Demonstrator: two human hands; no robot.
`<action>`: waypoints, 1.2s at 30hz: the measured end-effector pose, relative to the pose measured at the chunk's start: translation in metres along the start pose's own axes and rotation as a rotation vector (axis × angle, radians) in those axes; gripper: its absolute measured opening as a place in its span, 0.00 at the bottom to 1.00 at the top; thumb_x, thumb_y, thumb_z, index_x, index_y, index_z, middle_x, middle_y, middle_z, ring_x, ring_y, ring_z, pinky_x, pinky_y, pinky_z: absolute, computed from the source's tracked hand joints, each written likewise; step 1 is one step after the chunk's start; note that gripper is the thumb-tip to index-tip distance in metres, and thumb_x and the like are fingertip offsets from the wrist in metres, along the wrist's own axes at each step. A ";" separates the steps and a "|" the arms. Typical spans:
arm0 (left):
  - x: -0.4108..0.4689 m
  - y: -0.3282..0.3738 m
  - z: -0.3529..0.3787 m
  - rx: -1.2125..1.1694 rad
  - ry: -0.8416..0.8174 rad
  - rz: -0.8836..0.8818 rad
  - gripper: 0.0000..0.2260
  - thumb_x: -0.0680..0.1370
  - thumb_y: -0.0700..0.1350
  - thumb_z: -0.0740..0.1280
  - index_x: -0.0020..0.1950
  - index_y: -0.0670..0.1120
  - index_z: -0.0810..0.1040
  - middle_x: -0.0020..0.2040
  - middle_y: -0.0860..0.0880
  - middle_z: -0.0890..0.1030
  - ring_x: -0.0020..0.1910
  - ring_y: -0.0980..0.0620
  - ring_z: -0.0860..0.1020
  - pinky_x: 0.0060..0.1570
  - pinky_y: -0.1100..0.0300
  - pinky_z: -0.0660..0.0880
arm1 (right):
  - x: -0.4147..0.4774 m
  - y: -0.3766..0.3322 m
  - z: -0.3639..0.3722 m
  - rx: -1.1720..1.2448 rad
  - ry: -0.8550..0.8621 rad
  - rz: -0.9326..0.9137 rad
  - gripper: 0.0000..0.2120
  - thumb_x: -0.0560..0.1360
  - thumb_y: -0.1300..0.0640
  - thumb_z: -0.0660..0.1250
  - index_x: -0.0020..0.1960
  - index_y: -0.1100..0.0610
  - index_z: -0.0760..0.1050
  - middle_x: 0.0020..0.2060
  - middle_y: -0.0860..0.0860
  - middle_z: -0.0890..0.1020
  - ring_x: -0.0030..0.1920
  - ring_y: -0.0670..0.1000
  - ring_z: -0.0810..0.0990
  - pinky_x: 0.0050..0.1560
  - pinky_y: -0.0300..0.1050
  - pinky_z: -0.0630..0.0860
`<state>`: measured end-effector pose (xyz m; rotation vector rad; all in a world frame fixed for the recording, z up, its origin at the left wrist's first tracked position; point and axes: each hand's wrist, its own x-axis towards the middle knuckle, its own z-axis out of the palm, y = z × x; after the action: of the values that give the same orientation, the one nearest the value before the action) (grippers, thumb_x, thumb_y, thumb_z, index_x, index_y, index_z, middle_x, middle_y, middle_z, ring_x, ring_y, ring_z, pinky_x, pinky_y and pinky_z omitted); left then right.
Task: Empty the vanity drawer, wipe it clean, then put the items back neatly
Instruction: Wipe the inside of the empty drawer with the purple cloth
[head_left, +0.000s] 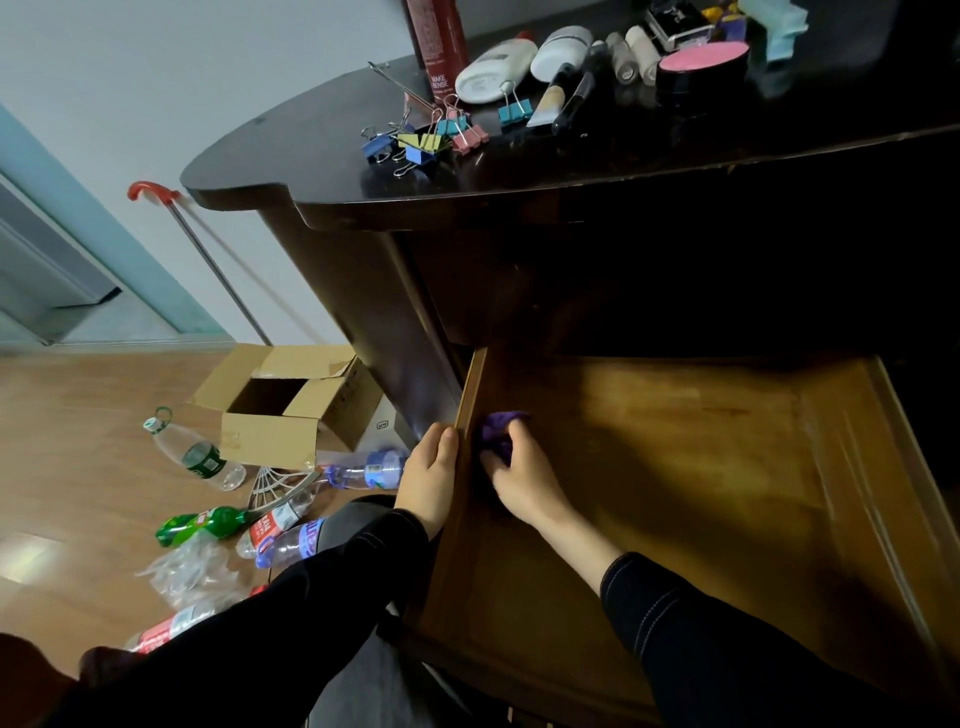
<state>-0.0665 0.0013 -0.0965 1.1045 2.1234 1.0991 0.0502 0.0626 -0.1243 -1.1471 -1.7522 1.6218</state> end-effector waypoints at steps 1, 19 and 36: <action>-0.001 0.000 0.000 0.002 -0.004 0.001 0.13 0.86 0.48 0.55 0.54 0.43 0.76 0.51 0.43 0.80 0.52 0.48 0.77 0.55 0.55 0.70 | -0.001 0.002 -0.001 -0.041 -0.048 0.060 0.21 0.83 0.58 0.64 0.74 0.55 0.67 0.69 0.52 0.75 0.70 0.55 0.74 0.69 0.48 0.72; 0.000 0.003 0.000 0.005 -0.002 -0.009 0.14 0.86 0.46 0.54 0.59 0.42 0.77 0.55 0.43 0.80 0.57 0.47 0.76 0.60 0.53 0.70 | 0.005 -0.014 -0.005 0.124 0.001 0.002 0.15 0.77 0.58 0.70 0.61 0.46 0.74 0.57 0.45 0.79 0.59 0.47 0.79 0.50 0.36 0.76; -0.002 0.004 0.000 -0.006 -0.013 -0.034 0.12 0.86 0.47 0.54 0.55 0.46 0.76 0.52 0.46 0.79 0.53 0.50 0.76 0.54 0.59 0.67 | -0.014 0.002 -0.002 0.031 -0.074 0.074 0.17 0.80 0.59 0.67 0.68 0.50 0.72 0.62 0.47 0.77 0.65 0.51 0.77 0.66 0.49 0.75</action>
<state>-0.0638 0.0015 -0.0927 1.0666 2.1198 1.0786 0.0598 0.0518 -0.1235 -1.1638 -1.7423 1.7494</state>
